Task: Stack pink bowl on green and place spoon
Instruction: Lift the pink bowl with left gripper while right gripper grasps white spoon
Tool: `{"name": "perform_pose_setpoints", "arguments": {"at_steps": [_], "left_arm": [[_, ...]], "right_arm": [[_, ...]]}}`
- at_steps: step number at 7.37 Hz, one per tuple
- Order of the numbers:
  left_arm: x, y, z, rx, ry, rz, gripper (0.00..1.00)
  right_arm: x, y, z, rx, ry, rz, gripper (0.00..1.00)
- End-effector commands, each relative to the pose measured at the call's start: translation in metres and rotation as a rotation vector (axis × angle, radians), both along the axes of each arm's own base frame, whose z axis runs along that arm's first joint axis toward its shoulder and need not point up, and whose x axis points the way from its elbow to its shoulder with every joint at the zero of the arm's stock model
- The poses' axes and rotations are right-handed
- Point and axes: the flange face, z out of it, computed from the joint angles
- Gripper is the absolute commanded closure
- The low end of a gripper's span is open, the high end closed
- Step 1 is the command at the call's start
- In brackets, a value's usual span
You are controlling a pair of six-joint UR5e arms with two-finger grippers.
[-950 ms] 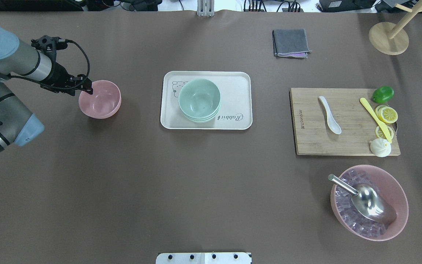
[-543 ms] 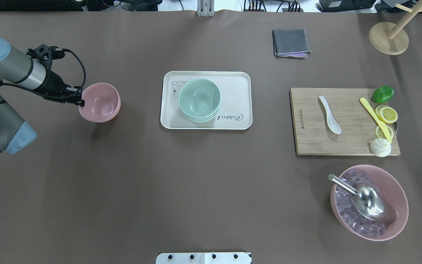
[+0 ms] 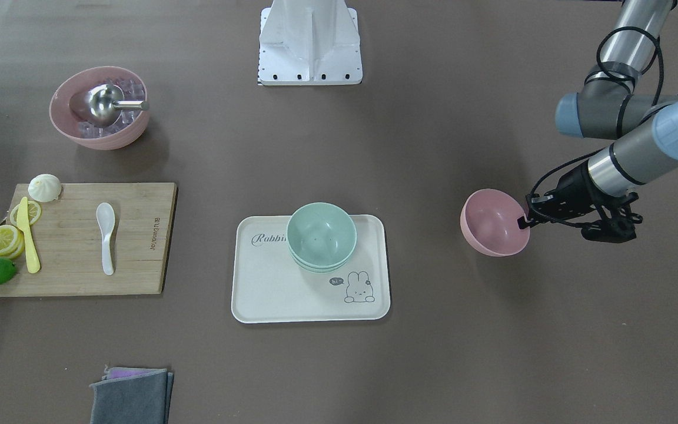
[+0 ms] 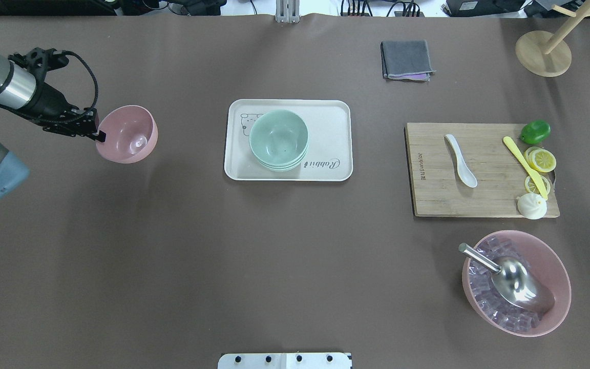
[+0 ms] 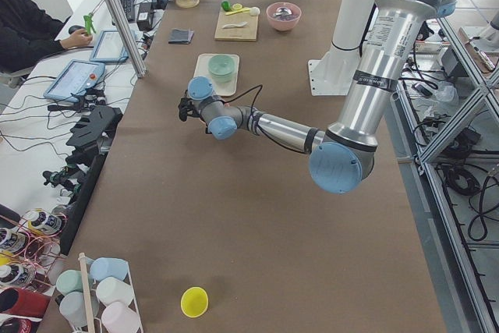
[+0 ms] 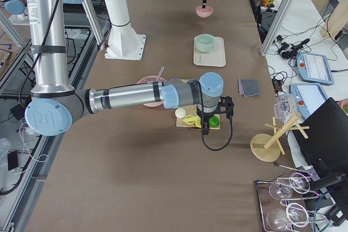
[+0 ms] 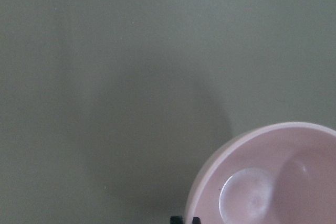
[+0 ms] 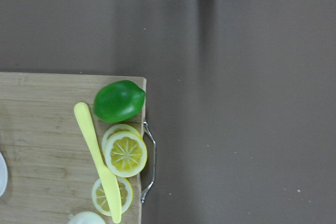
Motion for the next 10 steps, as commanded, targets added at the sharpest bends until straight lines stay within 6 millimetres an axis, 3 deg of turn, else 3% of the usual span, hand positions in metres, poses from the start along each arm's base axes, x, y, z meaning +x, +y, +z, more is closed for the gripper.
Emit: {"name": "perform_pose_setpoints", "arguments": {"at_steps": [1, 2, 3, 4, 5, 6, 7, 10], "left_arm": [[-0.018, -0.011, -0.013, -0.026, 0.027, -0.011, 1.0], [-0.014, -0.022, -0.03, -0.051, 0.021, -0.023, 1.0], [-0.012, -0.026, -0.039, -0.058, 0.019, -0.026, 1.0], [-0.01, -0.03, -0.048, -0.063, 0.023, -0.035, 1.0], [-0.006, -0.035, -0.067, -0.076, 0.038, -0.05, 1.0], [-0.001, -0.043, -0.092, -0.102, 0.054, -0.067, 1.0], [0.0, -0.045, -0.098, -0.104, 0.059, -0.069, 1.0], [0.0, -0.045, -0.097, -0.104, 0.055, -0.071, 1.0]], "right_arm": [[-0.115, -0.032, -0.077, -0.031, 0.007, 0.017, 0.0], [-0.173, -0.024, -0.085, -0.006, 0.035, 0.054, 0.0], [-0.218, -0.022, -0.096, 0.014, 0.038, 0.09, 0.01], [-0.254, -0.024, -0.104, 0.004, 0.054, 0.099, 0.01], [-0.289, -0.023, -0.1, 0.02, 0.096, 0.082, 0.02], [-0.308, -0.025, -0.094, 0.016, 0.114, 0.065, 0.03], [-0.318, -0.019, -0.09, 0.02, 0.119, 0.04, 0.06], [-0.325, -0.012, -0.08, 0.048, 0.131, -0.02, 0.14]]}}
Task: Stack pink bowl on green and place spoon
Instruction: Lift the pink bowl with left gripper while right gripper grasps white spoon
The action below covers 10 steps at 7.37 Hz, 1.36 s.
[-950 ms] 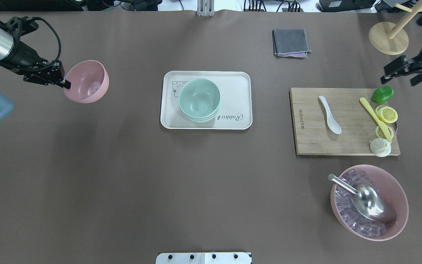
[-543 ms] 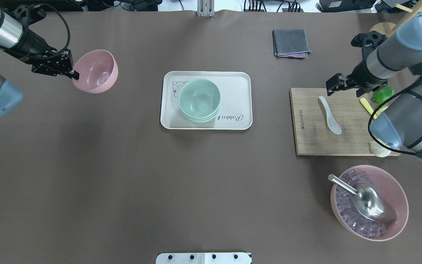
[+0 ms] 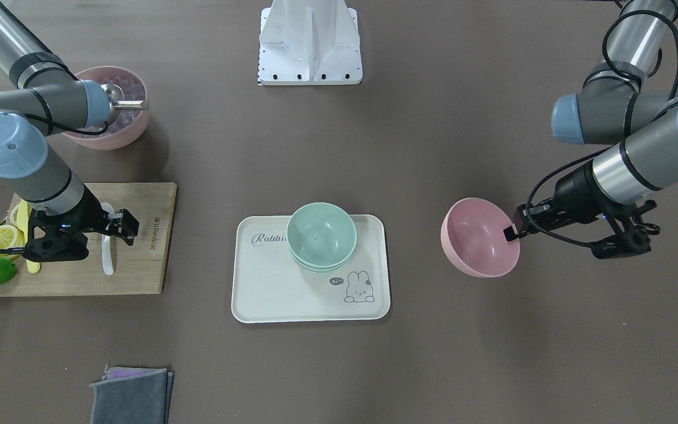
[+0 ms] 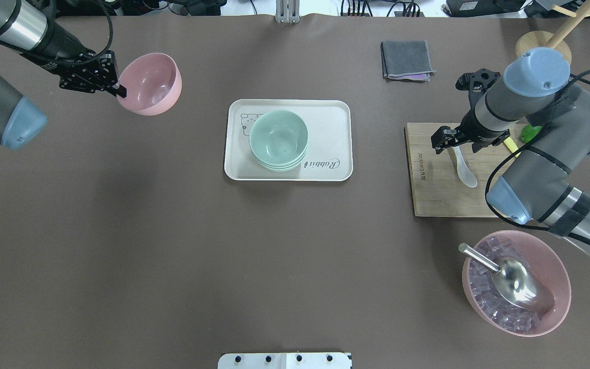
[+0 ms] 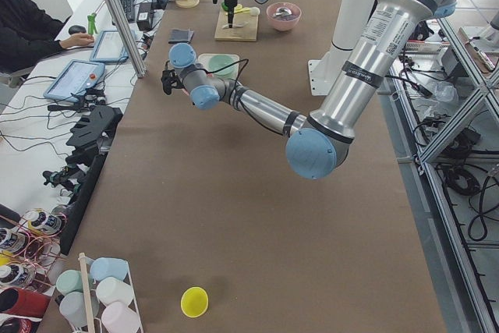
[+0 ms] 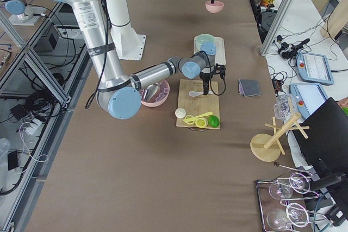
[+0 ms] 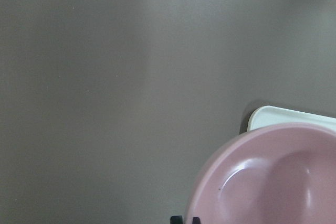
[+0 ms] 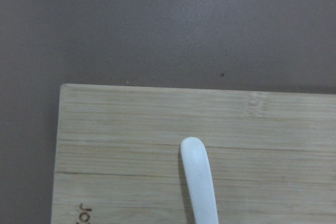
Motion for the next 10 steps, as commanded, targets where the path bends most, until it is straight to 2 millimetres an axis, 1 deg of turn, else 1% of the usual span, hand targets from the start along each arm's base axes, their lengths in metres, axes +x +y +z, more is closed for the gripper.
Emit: {"name": "perform_pose_setpoints", "arguments": {"at_steps": [1, 2, 3, 4, 5, 6, 7, 8, 9, 10], "left_arm": [[0.0, 0.0, 0.0, -0.001, 0.0, 0.0, 1.0], [0.0, 0.0, -0.001, 0.0, 0.001, 0.0, 1.0], [0.0, 0.0, -0.001, 0.001, 0.002, 0.0, 1.0], [0.0, 0.0, -0.002, 0.003, 0.002, 0.0, 1.0], [0.0, 0.001, -0.002, 0.002, 0.003, 0.002, 1.0], [0.0, 0.001, -0.002, 0.004, 0.003, 0.001, 1.0], [0.0, 0.001, -0.002, 0.005, 0.003, 0.001, 1.0], [0.0, 0.001, -0.001, 0.006, 0.002, 0.002, 1.0], [0.0, 0.001, -0.001, 0.006, 0.002, 0.002, 1.0], [0.0, 0.001, -0.001, 0.006, 0.002, 0.002, 1.0]], "right_arm": [[-0.002, 0.0, 0.01, 0.043, 0.015, -0.071, 0.15], [0.006, -0.005, 0.012, 0.068, 0.022, -0.097, 0.15], [0.007, -0.006, 0.011, 0.071, 0.021, -0.098, 0.2], [0.007, -0.006, 0.014, 0.066, 0.025, -0.098, 0.29], [0.004, -0.007, 0.02, 0.058, 0.029, -0.1, 0.36], [0.003, -0.008, 0.022, 0.054, 0.032, -0.101, 0.37], [0.002, -0.009, 0.022, 0.054, 0.033, -0.1, 0.46], [0.002, -0.009, 0.023, 0.054, 0.034, -0.101, 0.7], [0.002, -0.009, 0.023, 0.055, 0.033, -0.101, 1.0], [0.0, -0.01, 0.021, 0.052, 0.035, -0.091, 1.0]]}}
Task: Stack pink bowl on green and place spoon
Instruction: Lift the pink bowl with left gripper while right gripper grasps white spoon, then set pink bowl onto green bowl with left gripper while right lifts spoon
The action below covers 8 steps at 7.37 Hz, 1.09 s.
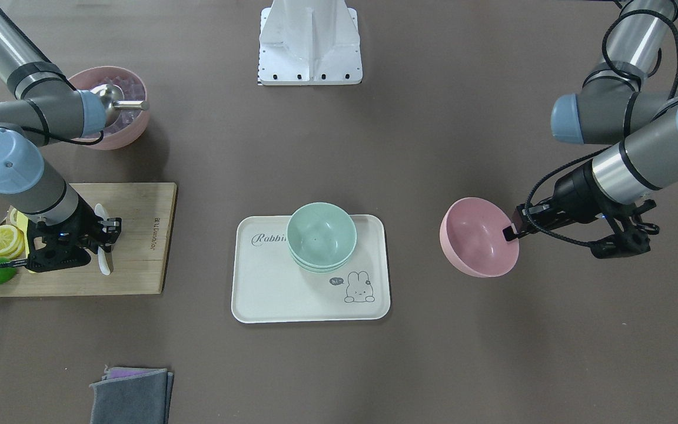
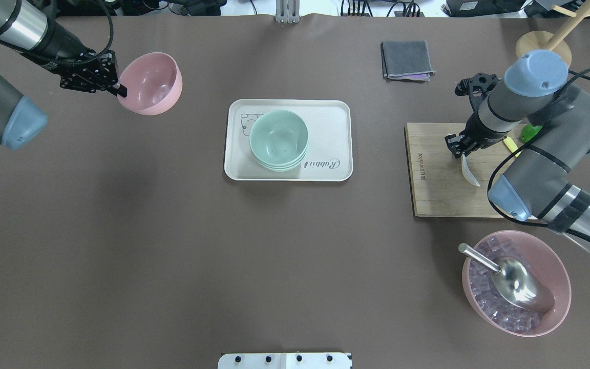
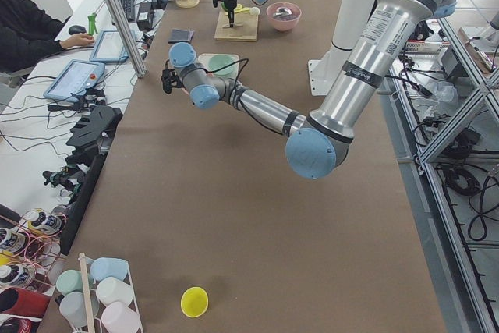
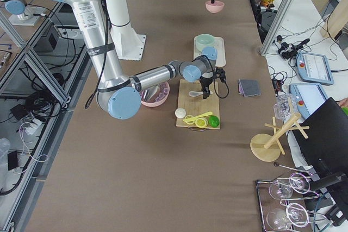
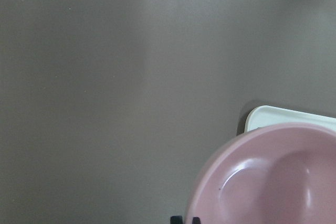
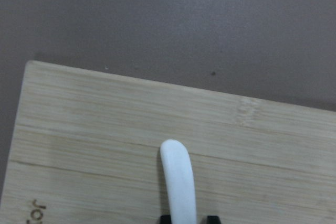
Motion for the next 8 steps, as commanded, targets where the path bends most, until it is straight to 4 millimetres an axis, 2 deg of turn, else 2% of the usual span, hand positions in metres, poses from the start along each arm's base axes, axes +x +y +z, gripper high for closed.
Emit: {"name": "perform_pose_setpoints", "arguments": {"at_steps": [1, 2, 3, 4, 5, 6, 8], "left_arm": [[0.0, 0.0, 0.0, 0.0, 0.0, 0.0, 1.0], [0.0, 0.0, -0.003, 0.004, 0.004, 0.0, 1.0], [0.002, -0.003, -0.02, 0.008, 0.019, -0.002, 1.0], [0.005, -0.008, -0.043, -0.011, 0.04, -0.019, 1.0], [0.013, -0.011, -0.074, -0.041, 0.065, -0.04, 1.0], [0.044, -0.004, -0.098, -0.069, 0.083, -0.027, 1.0], [0.128, 0.027, -0.126, -0.063, 0.064, -0.091, 1.0]], "right_arm": [[0.001, -0.001, -0.001, -0.002, -0.002, 0.01, 1.0], [0.014, -0.009, -0.004, 0.002, -0.006, 0.027, 1.0], [0.031, -0.018, -0.01, -0.01, -0.035, 0.038, 1.0], [0.051, -0.03, -0.02, -0.036, -0.083, 0.047, 1.0], [0.07, -0.037, -0.024, -0.051, -0.114, 0.061, 1.0], [0.082, -0.041, -0.028, -0.058, -0.141, 0.068, 1.0], [0.097, -0.048, -0.039, -0.059, -0.174, 0.077, 1.0]]}}
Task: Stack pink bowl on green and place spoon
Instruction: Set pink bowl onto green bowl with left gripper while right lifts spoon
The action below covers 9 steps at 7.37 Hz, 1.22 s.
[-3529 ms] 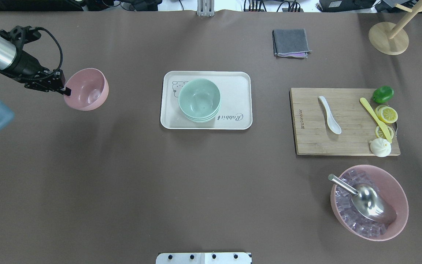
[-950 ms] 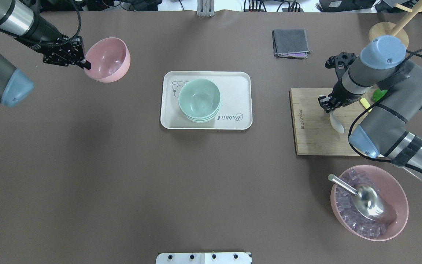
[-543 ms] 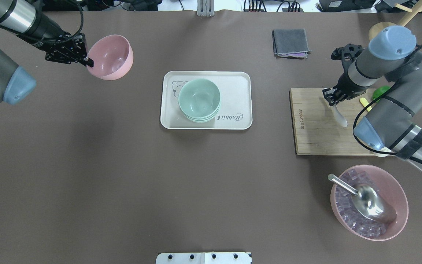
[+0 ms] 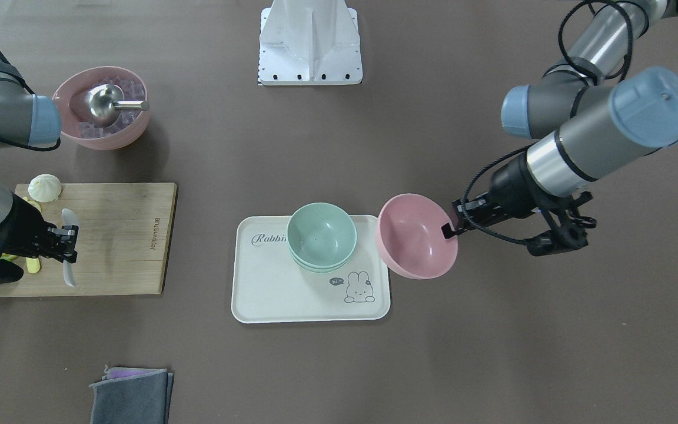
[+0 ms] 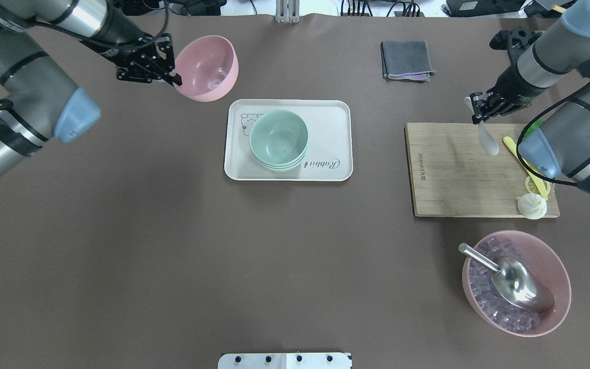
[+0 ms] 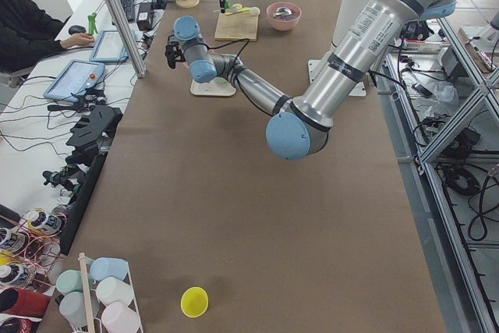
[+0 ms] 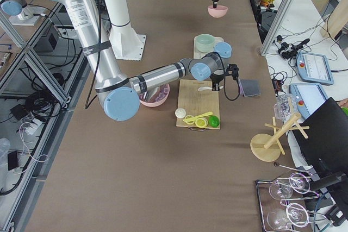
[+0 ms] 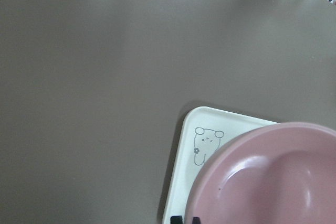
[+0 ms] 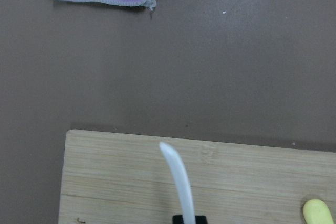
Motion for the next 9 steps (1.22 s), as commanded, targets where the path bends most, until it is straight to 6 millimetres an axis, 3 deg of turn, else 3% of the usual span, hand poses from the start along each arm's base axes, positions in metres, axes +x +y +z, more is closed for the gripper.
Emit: {"name": "perform_pose_setpoints", "arguments": {"at_steps": [1, 2, 4, 9], "left_arm": [[0.073, 0.033, -0.027, -0.032, 0.005, -0.024, 1.0], [0.105, 0.048, -0.037, -0.07, 0.006, -0.011, 1.0], [0.128, 0.058, -0.033, -0.097, -0.004, 0.012, 1.0], [0.146, 0.056, -0.019, -0.081, 0.005, 0.028, 1.0]], "right_arm": [[0.009, -0.004, -0.008, -0.009, -0.03, 0.008, 1.0], [0.009, -0.006, -0.016, 0.001, -0.037, 0.011, 1.0], [0.012, -0.005, -0.023, 0.012, -0.046, 0.014, 1.0], [0.011, -0.006, -0.028, 0.016, -0.048, 0.014, 1.0]]}}
